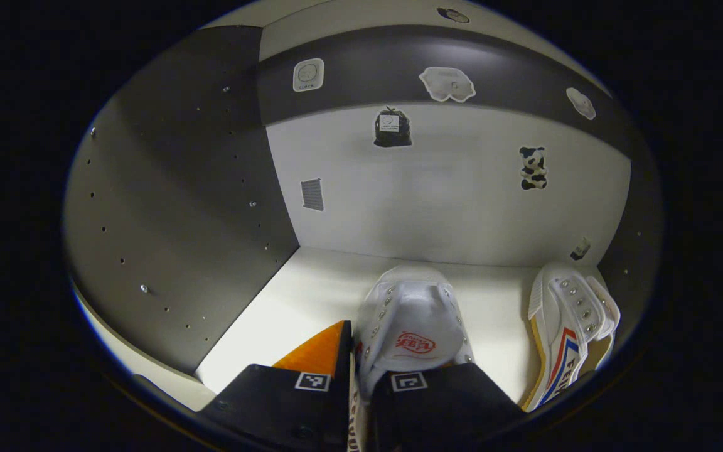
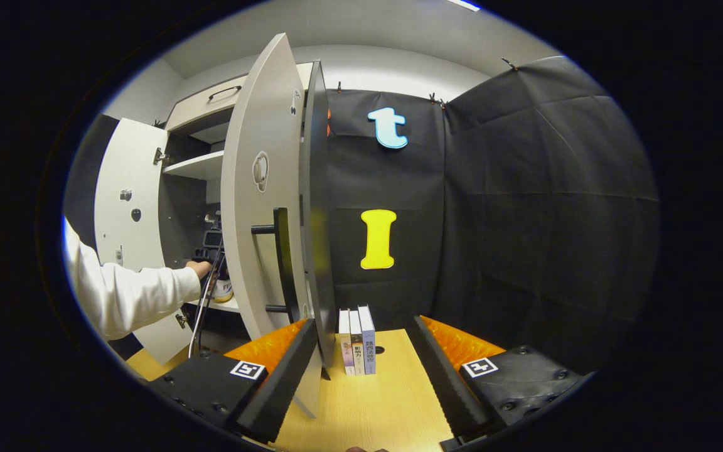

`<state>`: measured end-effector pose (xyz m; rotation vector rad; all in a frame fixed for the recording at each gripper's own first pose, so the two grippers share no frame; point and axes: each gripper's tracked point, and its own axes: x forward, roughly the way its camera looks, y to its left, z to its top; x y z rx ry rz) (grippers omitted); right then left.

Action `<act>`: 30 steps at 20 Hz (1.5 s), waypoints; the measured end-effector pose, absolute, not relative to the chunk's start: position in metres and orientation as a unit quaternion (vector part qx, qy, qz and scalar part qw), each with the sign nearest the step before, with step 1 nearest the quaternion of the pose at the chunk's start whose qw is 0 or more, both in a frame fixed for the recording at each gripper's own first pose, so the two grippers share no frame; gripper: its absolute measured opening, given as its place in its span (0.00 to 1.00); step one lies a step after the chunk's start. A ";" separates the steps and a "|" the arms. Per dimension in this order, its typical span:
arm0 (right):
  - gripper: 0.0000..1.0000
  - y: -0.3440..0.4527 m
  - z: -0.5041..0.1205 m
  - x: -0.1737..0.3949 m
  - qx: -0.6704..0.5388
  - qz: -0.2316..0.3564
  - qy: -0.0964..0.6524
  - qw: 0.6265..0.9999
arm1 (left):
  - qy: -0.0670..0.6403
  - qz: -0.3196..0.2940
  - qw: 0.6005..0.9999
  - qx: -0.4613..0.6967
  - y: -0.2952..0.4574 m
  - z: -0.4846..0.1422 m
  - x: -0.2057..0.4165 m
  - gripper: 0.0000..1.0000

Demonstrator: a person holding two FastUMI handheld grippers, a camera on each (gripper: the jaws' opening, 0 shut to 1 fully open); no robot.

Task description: Grab one shoe with the right hand and put it into the shoe cabinet, grab the other shoe with the left hand and put it into the shoe cabinet; then close the right door with the right hand and the left door with the left hand.

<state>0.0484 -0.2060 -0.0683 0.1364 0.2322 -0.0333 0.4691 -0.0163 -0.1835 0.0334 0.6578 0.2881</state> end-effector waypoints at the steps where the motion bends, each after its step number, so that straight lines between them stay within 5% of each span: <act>1: 0.98 -0.205 -0.068 0.049 0.070 -0.016 0.117 0.991 | 0.325 0.135 0.936 0.026 -0.018 -0.183 0.467 0.24; 4: 0.98 -0.201 -0.066 0.047 0.078 -0.015 0.116 0.990 | 0.310 0.131 0.939 0.067 -0.017 -0.171 0.458 0.30; 7: 0.98 -0.197 -0.062 0.045 0.078 -0.016 0.108 0.991 | 0.296 0.115 0.945 0.079 -0.023 -0.162 0.446 0.61; 13: 0.98 -0.188 -0.055 0.041 0.085 -0.017 0.103 0.991 | 0.248 0.070 0.964 0.068 -0.036 -0.140 0.404 0.93; 30: 0.98 -0.203 -0.047 0.101 0.107 -0.024 0.094 0.990 | 0.072 -0.030 0.997 0.014 -0.082 -0.015 0.210 0.96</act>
